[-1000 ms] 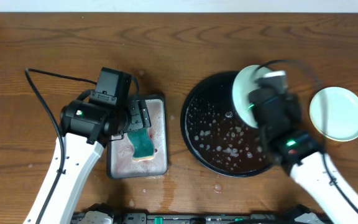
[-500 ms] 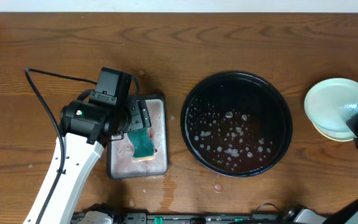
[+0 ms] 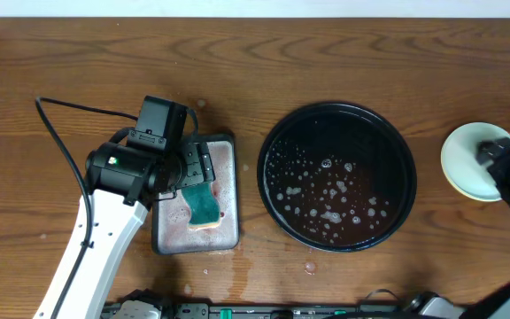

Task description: Clean dirty plates on tray and stack at the side

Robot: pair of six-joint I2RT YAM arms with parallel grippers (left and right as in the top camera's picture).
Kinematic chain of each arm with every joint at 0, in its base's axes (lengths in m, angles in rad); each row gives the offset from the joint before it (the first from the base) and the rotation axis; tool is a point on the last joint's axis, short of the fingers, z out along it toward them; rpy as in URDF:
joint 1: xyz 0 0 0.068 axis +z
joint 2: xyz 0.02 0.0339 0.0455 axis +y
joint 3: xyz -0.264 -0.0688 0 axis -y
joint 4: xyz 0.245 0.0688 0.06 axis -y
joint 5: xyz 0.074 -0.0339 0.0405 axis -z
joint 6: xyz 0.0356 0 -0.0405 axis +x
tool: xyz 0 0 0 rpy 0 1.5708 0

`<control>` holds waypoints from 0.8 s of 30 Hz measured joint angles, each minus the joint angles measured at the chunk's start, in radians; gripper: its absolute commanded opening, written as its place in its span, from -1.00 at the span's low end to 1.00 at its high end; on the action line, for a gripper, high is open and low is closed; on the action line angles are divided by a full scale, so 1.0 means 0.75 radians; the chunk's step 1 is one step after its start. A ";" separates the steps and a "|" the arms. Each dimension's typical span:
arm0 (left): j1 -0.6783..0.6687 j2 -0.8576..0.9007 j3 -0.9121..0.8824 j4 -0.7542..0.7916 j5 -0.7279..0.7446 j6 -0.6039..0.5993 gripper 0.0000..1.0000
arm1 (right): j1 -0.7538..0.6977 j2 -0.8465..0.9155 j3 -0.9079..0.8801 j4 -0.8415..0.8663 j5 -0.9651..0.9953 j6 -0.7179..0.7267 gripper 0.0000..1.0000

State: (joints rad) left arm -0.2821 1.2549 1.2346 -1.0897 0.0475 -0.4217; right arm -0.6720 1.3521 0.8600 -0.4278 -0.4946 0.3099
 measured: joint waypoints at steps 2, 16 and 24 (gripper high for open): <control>0.000 0.000 0.000 0.000 -0.001 0.000 0.66 | 0.110 -0.158 0.002 -0.057 -0.070 -0.006 0.99; 0.000 0.000 0.000 0.000 -0.001 0.000 0.67 | 0.558 -0.698 0.008 -0.171 -0.198 -0.001 0.98; 0.000 0.000 0.000 0.000 -0.001 0.000 0.66 | 0.735 -0.968 -0.150 -0.146 -0.069 -0.239 0.99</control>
State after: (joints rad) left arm -0.2821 1.2549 1.2346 -1.0897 0.0471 -0.4217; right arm -0.1207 0.6258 0.7479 -0.5377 -0.5465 0.1310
